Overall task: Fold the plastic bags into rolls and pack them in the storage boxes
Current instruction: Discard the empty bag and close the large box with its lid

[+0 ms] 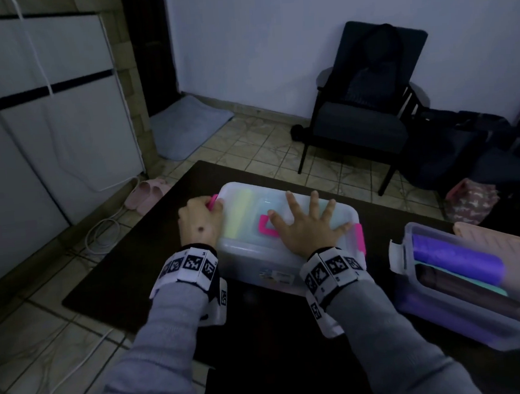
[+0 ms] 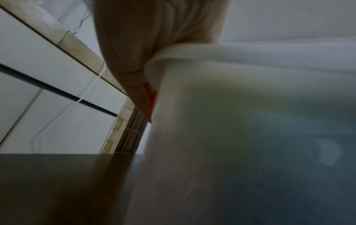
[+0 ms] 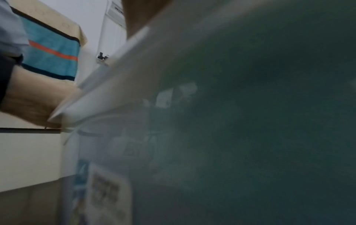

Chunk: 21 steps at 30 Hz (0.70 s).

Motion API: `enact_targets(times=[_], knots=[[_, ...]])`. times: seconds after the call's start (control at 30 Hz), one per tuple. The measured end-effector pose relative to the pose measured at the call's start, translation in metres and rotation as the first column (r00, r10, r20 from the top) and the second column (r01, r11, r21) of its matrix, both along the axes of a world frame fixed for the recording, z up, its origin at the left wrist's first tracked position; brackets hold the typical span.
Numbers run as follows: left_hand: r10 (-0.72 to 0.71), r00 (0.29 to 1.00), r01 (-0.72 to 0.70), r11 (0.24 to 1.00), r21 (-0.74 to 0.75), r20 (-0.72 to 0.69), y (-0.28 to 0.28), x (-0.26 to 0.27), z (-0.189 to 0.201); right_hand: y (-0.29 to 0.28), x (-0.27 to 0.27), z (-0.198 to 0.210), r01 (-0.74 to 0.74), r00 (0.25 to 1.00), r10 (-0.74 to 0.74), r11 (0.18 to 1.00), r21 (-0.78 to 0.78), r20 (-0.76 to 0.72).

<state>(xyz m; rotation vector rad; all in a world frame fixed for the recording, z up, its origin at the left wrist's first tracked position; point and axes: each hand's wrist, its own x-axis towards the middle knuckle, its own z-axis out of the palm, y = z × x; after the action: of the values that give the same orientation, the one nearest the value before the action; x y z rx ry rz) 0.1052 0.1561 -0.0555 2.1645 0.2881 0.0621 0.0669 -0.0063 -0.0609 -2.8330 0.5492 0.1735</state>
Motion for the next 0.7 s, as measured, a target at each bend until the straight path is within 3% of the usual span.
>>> enact_targets(times=[0.1,0.2,0.43,0.6,0.7], knots=[[-0.075,0.997,0.075,0.996,0.05,0.003,0.0,0.002,0.001,0.001,-0.001,-0.001,0.005,1.0,-0.005,1.0,0.0,0.026],[-0.134,0.99,0.141,0.971,0.193,-0.049,-0.001,0.004,0.006,0.001,0.001,-0.002,0.004,0.999,-0.004,1.0,-0.005,0.033],[-0.241,0.962,0.274,0.825,0.494,-0.131,-0.008,0.011,0.006,-0.001,0.001,-0.002,-0.008,0.999,0.005,0.998,0.055,0.046],[-0.267,0.955,0.293,0.809,0.51,-0.127,-0.01,0.011,0.002,-0.012,-0.002,0.007,0.019,0.982,-0.082,0.937,0.348,0.169],[-0.288,0.958,0.248,0.822,0.513,-0.002,-0.026,0.0,0.003,-0.033,-0.013,0.009,-0.004,0.92,-0.254,0.757,0.654,0.299]])
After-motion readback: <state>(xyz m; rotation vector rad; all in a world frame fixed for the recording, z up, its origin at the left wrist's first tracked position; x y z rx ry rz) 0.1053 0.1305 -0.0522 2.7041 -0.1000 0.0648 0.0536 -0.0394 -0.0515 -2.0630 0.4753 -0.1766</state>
